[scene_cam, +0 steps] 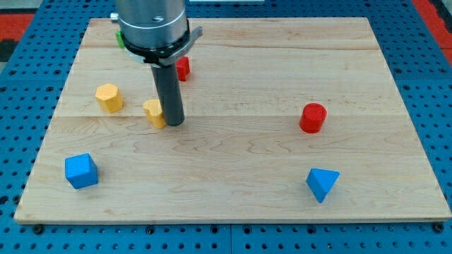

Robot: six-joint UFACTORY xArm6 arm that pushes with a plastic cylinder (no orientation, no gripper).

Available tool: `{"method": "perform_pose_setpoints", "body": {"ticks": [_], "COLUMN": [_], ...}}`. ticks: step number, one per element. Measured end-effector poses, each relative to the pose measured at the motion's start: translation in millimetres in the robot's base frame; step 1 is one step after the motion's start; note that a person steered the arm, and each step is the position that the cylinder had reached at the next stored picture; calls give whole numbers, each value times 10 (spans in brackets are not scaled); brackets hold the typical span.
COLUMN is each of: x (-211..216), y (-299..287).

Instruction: Drag the yellow heart to the bottom of the green circle

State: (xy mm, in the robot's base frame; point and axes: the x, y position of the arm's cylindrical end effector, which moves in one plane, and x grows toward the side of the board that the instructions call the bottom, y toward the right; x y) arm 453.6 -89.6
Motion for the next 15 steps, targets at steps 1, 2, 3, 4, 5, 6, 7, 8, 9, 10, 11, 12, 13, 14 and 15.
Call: {"method": "perform_pose_setpoints", "body": {"ticks": [1,2,3,4,5,6,7,8,9,10,11,12,13,14,15], "x": [-9,-9,-62,-193,-269,22,-92,-430,-651,-622,-777,-1226,-1098,-1052,-1276], "y": [0,0,-303,-415,-459,-487,-885,-1012,-878,-723,-649,-775,-582,-502,-458]}}
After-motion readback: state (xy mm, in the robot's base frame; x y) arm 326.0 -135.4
